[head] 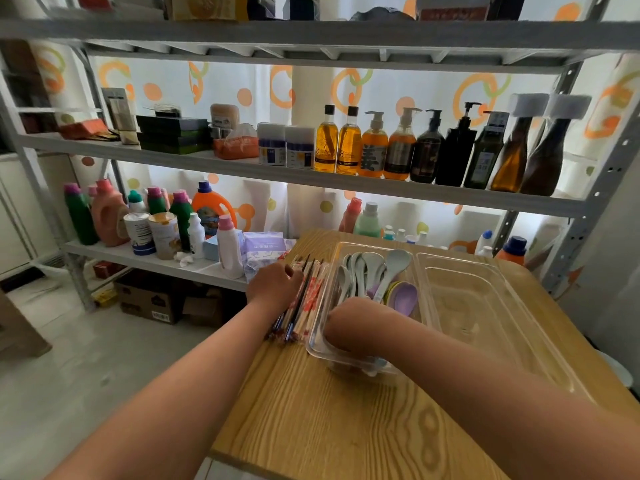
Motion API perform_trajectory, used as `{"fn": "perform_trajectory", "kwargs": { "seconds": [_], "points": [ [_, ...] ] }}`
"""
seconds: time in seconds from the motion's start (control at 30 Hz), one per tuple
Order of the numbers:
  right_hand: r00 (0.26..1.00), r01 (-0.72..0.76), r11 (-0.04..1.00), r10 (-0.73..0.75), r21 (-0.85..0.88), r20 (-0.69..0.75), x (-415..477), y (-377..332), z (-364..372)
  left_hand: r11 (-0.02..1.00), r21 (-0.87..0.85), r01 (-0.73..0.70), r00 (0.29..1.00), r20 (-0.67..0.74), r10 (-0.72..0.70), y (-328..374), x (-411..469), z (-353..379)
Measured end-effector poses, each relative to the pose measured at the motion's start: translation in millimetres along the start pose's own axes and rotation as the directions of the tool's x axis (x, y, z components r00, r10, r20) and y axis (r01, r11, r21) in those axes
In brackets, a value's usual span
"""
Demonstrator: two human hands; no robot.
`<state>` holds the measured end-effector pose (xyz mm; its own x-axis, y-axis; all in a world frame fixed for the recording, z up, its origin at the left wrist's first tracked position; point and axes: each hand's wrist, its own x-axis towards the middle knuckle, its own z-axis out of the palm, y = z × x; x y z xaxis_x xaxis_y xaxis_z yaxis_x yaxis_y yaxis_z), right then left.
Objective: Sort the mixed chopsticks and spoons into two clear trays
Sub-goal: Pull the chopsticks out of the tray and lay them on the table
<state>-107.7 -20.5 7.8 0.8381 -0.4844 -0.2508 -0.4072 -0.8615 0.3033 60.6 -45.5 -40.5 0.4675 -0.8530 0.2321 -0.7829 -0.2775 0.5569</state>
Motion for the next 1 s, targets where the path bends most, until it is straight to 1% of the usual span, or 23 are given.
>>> {"fn": "perform_trajectory", "kwargs": {
  "seconds": [0.1, 0.23, 0.3, 0.37, 0.47, 0.57, 0.63, 0.7, 0.77, 0.83, 0.87, 0.9, 0.93, 1.0],
  "points": [
    [0.999, 0.033, 0.999, -0.033, -0.027, 0.012, -2.5, 0.5, -2.5, 0.998, -0.053, -0.04, 0.999, 0.004, 0.04, 14.2, -0.4, -2.3],
    [0.998, 0.064, 0.995, -0.063, -0.071, 0.016, -2.6, 1.7, -4.4, 0.993, -0.054, -0.109, 0.99, 0.084, 0.113, 32.0, -4.9, -0.3],
    [0.999, 0.039, 0.999, -0.038, -0.032, 0.025, -2.3, 2.6, -3.5, 0.99, -0.026, -0.142, 0.983, 0.11, 0.144, 36.8, -7.0, 2.4],
    [0.999, 0.042, 0.999, -0.042, -0.001, -0.013, -3.2, 5.4, -3.0, 0.985, -0.007, -0.17, 0.977, 0.128, 0.169, 39.8, -8.9, 3.7],
    [0.993, 0.085, 0.996, -0.087, -0.028, -0.081, -9.6, 11.4, -3.0, 0.983, -0.017, -0.183, 0.974, 0.136, 0.183, 40.6, -10.5, 2.5],
    [0.976, 0.108, 0.994, -0.102, 0.021, -0.195, -15.4, 17.3, -0.6, 0.982, -0.022, -0.186, 0.973, 0.135, 0.187, 40.6, -11.5, 2.1],
    [0.961, 0.126, 0.988, -0.101, 0.085, -0.256, -18.4, 19.0, 1.9, 0.982, -0.026, -0.186, 0.974, 0.128, 0.188, 41.4, -12.8, 2.7],
    [0.943, 0.12, 0.97, -0.045, 0.211, -0.329, -21.2, 20.4, 3.4, 0.982, -0.025, -0.185, 0.975, 0.124, 0.187, 41.3, -14.3, 2.6],
    [0.89, 0.129, 0.924, 0.053, 0.361, -0.453, -24.9, 22.0, 2.9, 0.981, -0.013, -0.193, 0.972, 0.135, 0.193, 40.8, -14.6, 1.6],
    [0.782, 0.17, 0.859, 0.181, 0.484, -0.596, -28.2, 23.7, 0.0, 0.979, -0.006, -0.205, 0.966, 0.158, 0.204, 40.6, -14.1, 0.8],
    [0.724, 0.186, 0.825, 0.252, 0.534, -0.642, -29.8, 24.5, -1.7, 0.979, -0.01, -0.204, 0.965, 0.164, 0.203, 40.8, -13.8, 0.7],
    [0.675, 0.197, 0.793, 0.318, 0.577, -0.666, -31.7, 24.9, -4.0, 0.98, -0.012, -0.199, 0.966, 0.166, 0.199, 41.1, -13.9, 0.7],
    [0.641, 0.204, 0.762, 0.371, 0.615, -0.672, -32.3, 25.7, -5.5, 0.98, -0.011, -0.197, 0.966, 0.167, 0.196, 41.4, -13.7, 0.6],
    [0.594, 0.208, 0.724, 0.44, 0.657, -0.673, -33.0, 26.3, -7.1, 0.98, -0.007, -0.197, 0.965, 0.174, 0.195, 40.9, -12.2, 1.3]
  ]
}}
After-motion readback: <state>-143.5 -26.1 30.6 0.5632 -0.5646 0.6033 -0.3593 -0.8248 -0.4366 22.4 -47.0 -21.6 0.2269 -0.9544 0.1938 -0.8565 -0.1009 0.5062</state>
